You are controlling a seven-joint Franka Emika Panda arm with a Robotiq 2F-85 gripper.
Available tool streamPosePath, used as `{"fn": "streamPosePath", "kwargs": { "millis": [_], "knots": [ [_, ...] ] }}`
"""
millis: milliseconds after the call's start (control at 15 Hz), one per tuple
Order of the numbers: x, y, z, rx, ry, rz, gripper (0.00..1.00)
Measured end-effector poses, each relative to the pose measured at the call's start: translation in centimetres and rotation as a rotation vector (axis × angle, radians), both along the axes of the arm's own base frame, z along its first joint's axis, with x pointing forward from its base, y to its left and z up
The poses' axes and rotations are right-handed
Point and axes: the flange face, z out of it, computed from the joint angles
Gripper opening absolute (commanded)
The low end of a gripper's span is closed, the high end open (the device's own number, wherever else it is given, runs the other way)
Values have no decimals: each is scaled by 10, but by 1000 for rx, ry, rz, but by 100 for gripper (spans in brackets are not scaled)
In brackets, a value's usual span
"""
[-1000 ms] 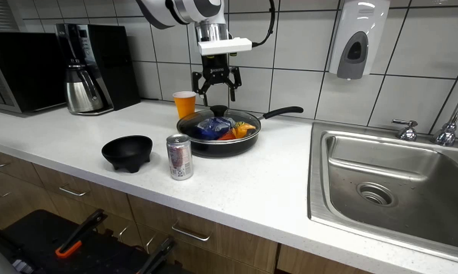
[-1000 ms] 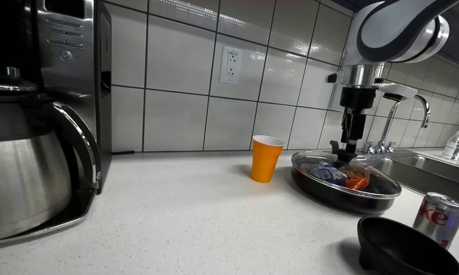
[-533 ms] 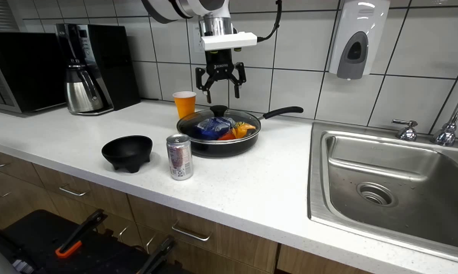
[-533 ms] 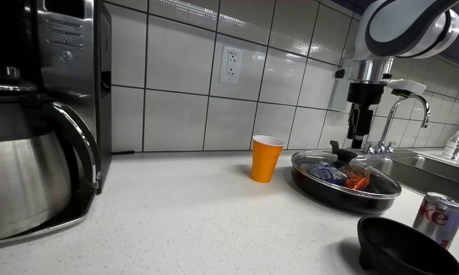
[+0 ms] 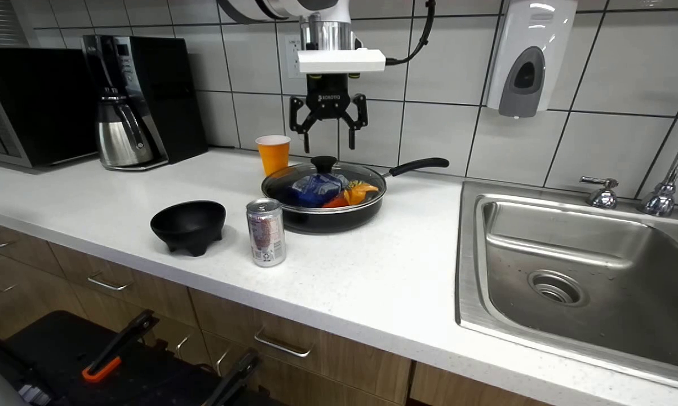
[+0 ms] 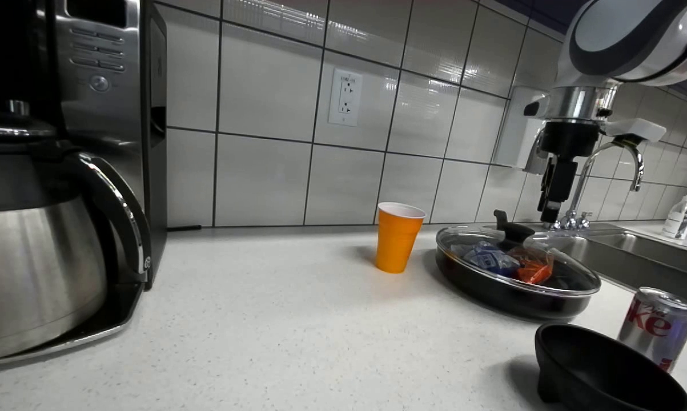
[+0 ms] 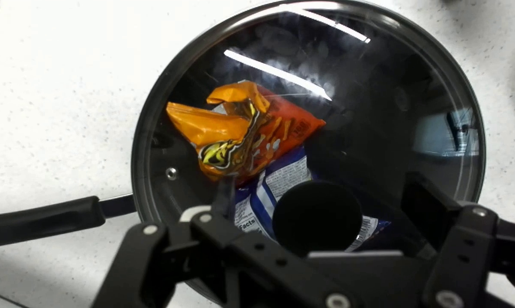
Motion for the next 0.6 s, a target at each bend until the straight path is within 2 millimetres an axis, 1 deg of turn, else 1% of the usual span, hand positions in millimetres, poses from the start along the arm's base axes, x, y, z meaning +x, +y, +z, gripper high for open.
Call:
{"fn": "streamPosePath", "kwargs": {
  "millis": [200,600],
  "knots": [
    [-15,-5,2,9,2,-22,100],
    [-46,-8,-1,17,12,-83,100]
  ]
}}
